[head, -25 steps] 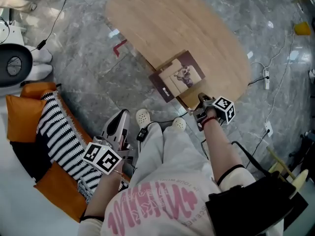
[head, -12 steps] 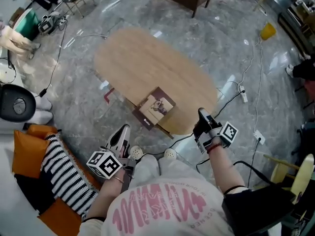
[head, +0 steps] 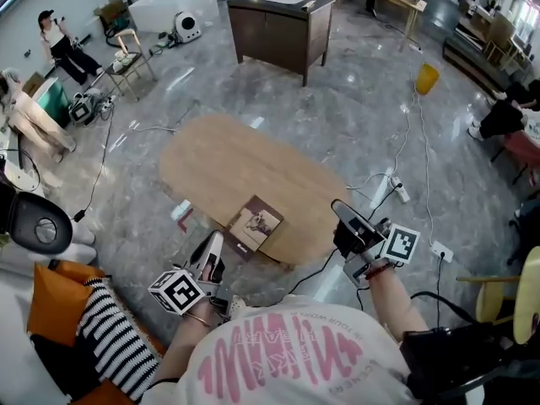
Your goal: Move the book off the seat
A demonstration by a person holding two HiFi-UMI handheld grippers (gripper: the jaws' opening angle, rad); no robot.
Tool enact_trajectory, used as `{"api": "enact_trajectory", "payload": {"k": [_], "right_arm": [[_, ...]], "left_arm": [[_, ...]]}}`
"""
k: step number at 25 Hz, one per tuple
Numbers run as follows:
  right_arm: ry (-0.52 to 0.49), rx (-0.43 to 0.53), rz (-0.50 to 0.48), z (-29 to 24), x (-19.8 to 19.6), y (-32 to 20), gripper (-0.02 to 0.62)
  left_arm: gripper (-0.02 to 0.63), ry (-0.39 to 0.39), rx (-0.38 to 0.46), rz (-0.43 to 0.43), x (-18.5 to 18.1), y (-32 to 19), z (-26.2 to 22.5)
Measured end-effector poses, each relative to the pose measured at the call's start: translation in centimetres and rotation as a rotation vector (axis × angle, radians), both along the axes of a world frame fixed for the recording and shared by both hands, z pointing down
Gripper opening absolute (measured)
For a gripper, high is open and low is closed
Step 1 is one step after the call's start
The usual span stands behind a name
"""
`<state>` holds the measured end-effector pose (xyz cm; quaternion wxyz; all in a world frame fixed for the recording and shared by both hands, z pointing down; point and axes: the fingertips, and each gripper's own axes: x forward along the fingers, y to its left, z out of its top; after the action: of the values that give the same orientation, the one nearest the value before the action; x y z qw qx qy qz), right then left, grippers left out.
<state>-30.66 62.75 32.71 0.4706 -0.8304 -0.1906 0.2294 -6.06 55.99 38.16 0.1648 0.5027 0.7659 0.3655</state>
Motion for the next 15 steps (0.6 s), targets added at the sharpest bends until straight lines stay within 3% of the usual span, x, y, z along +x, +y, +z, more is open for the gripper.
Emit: {"api": "enact_trajectory", "payload": {"k": [6, 15], "right_arm": [[-0.181, -0.105, -0.006, -1.2, 0.1, -1.3, 0.009], [-0.136, -0.043, 0.019, -1.0, -1.0, -0.8, 0.008]], "left_arm": [[0.008, 0.069, -0.064, 0.101, -2.5, -0.3, -3.7], [0.008, 0.073, -0.054, 0.060, -1.9, -1.8, -3.2]]}}
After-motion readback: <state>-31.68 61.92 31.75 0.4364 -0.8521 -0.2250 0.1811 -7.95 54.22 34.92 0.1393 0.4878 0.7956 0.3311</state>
